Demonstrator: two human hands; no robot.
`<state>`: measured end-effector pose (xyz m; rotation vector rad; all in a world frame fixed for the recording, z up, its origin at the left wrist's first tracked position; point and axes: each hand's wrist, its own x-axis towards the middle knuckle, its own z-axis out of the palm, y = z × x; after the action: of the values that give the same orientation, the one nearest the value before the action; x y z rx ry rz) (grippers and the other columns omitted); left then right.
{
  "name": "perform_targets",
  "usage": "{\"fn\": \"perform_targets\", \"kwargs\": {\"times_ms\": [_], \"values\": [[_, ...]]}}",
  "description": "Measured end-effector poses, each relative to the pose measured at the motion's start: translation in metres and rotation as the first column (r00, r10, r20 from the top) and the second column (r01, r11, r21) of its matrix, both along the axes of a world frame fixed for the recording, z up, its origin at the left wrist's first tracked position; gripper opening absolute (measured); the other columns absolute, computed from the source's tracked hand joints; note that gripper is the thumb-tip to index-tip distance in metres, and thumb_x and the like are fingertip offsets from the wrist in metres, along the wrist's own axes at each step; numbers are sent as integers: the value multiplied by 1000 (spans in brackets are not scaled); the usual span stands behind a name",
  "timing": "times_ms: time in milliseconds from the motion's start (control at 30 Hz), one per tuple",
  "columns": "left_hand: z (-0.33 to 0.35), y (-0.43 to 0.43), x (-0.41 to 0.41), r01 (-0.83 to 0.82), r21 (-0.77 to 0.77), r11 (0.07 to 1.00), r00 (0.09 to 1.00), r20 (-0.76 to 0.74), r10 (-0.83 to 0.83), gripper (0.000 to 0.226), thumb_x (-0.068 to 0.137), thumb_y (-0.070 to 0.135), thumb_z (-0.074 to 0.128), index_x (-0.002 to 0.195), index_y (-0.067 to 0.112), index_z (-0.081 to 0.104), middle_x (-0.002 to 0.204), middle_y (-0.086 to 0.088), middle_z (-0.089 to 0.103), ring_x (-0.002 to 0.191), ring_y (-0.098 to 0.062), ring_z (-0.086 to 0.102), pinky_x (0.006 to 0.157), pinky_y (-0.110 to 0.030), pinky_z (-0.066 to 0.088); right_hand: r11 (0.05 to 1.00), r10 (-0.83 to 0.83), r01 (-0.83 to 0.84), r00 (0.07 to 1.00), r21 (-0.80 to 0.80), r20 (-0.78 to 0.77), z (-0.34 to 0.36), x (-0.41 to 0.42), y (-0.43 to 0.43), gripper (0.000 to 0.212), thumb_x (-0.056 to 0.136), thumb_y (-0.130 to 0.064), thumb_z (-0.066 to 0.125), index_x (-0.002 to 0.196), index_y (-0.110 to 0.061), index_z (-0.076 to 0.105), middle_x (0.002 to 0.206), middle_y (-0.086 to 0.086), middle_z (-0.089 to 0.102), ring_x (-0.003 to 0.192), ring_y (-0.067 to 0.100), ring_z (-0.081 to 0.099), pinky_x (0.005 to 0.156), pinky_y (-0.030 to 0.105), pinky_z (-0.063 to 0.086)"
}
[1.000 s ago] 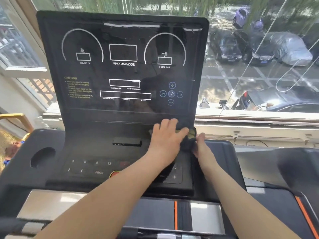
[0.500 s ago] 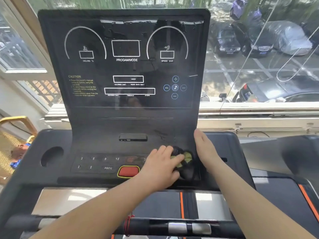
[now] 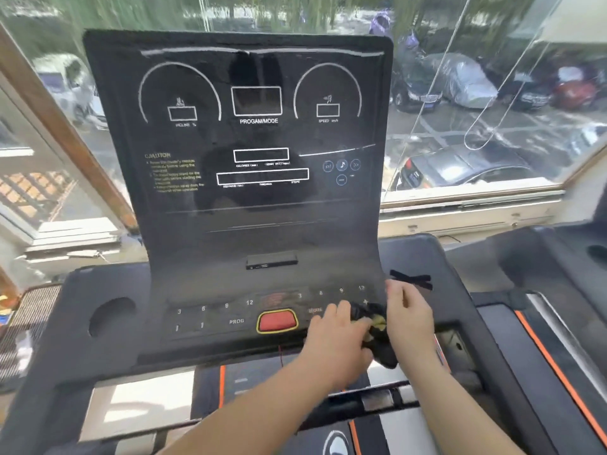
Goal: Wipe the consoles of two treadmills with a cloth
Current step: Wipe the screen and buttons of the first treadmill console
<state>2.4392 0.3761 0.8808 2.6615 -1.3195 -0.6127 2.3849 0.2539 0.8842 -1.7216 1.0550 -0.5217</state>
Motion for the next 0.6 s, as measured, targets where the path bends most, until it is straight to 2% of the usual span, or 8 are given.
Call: {"fn": "perform_targets", "kwargs": {"times_ms": [100,200,300,367,433,467,533,600], "values": [[-11,49,-9,-8,26,1000,974,-225,14,49,93,40,48,141,31,55,128,-12,48,127,-35,46,103,-48,46,999,-20,19,999,29,29,3,-7,25,22,106,-21,54,107,-16,75,105,-1,75,105,20,66,88,32,44],[-19,99,-3,-220,-90,971,907,-386,169,51,90,40,49,141,39,55,120,-4,51,123,-26,52,105,-37,46,998,-7,3,999,70,53,6,-6,53,21,105,-18,54,101,-21,74,94,0,74,95,20,67,84,32,48],[-12,137,26,-424,-240,873,848,-443,290,43,82,42,51,123,38,64,103,4,57,109,-19,58,94,-29,46,986,46,-54,997,159,54,7,4,87,23,104,-14,55,97,-20,75,86,5,73,84,20,67,85,38,54],[-4,160,54,-539,-348,767,828,-384,407,43,80,45,54,122,41,66,100,6,55,102,-17,59,92,-30,48,968,83,-93,995,235,50,6,12,108,22,105,-14,56,102,-15,77,86,6,74,81,19,69,80,40,58],[2,181,82,-601,-399,692,796,-225,562,50,88,44,57,138,40,60,111,1,52,109,-23,56,96,-37,50,950,110,-119,993,290,48,7,17,125,22,105,-13,55,101,-14,77,87,8,75,80,18,70,76,38,59],[3,192,93,-634,-371,679,759,-131,638,53,93,43,56,145,37,54,120,-3,50,116,-26,53,97,-40,51,942,117,-126,992,312,46,8,18,132,22,105,-13,55,99,-14,76,87,9,75,81,18,70,75,38,59],[-3,209,104,-698,-205,686,700,6,714,56,100,45,49,154,34,42,135,-10,44,124,-30,45,98,-45,52,929,131,-134,991,345,31,8,17,143,23,105,-15,56,98,-13,77,89,11,76,83,19,71,77,38,61],[-12,218,101,-692,-80,718,714,68,696,59,100,46,44,157,35,34,135,-10,41,122,-30,43,94,-43,53,921,148,-145,989,362,19,8,16,152,22,106,-18,57,100,-15,78,91,12,78,84,19,73,79,37,62]]}}
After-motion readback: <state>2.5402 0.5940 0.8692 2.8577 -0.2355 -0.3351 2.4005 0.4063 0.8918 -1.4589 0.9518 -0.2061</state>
